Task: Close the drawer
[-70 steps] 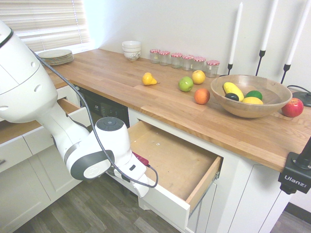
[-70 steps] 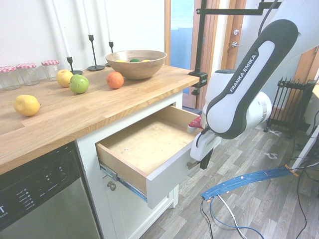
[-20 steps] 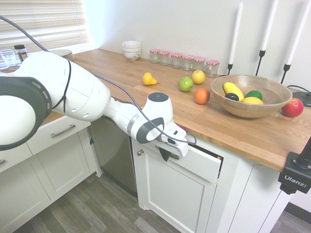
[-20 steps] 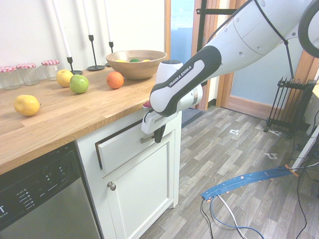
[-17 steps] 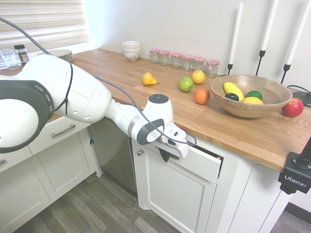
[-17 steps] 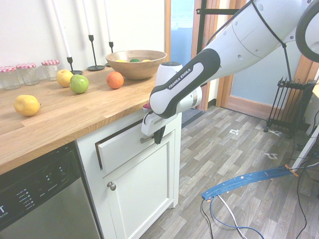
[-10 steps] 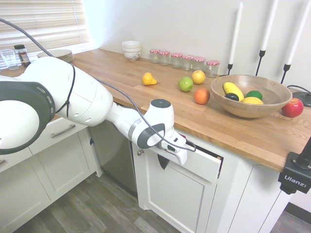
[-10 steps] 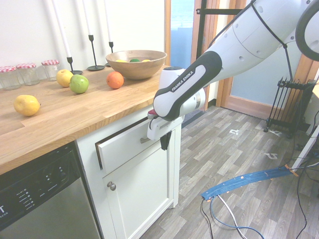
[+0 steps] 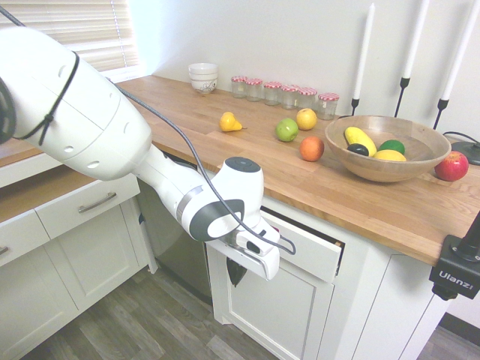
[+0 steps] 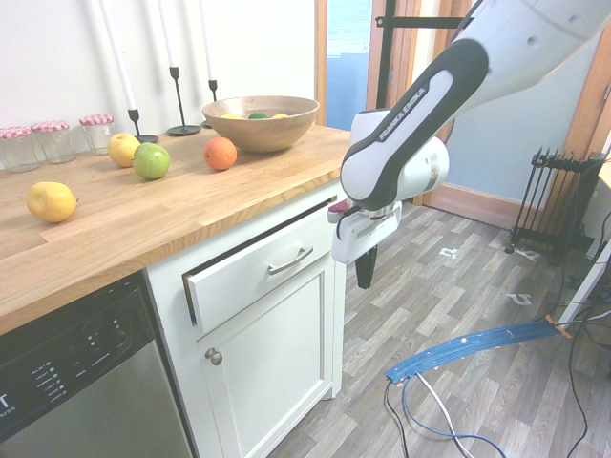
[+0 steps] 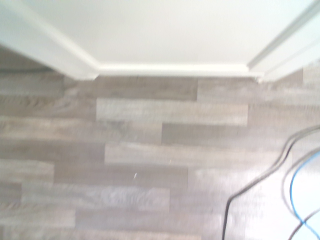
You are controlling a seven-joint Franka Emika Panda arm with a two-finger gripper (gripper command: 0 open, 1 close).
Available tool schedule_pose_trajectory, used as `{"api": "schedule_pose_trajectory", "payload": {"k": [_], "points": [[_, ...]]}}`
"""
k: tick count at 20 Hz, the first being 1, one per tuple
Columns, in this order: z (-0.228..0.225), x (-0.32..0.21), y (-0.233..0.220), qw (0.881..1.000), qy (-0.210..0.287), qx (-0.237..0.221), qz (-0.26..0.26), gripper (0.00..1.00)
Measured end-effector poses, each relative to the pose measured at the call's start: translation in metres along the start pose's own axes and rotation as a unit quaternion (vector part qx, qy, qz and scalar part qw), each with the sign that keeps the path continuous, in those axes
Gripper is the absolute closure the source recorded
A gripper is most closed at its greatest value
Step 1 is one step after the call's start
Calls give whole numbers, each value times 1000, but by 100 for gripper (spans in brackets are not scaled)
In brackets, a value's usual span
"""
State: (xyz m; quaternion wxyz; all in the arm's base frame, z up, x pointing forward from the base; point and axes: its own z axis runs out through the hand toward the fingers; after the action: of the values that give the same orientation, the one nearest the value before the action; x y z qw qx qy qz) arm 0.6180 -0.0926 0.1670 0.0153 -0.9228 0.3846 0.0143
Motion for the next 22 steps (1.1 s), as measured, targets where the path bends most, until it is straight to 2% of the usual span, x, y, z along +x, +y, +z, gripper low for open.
{"api": "schedule_pose_trajectory", "payload": {"k": [7,11,14,15,22], "points": [[-43,-73,38,1000,8,7,-10,100],[-50,-122,66,1000,17,5,-13,100],[-54,-138,79,1000,21,5,-11,100],[-55,-139,80,1000,21,6,-10,0],[-57,-139,84,1000,21,7,-3,0]]}}
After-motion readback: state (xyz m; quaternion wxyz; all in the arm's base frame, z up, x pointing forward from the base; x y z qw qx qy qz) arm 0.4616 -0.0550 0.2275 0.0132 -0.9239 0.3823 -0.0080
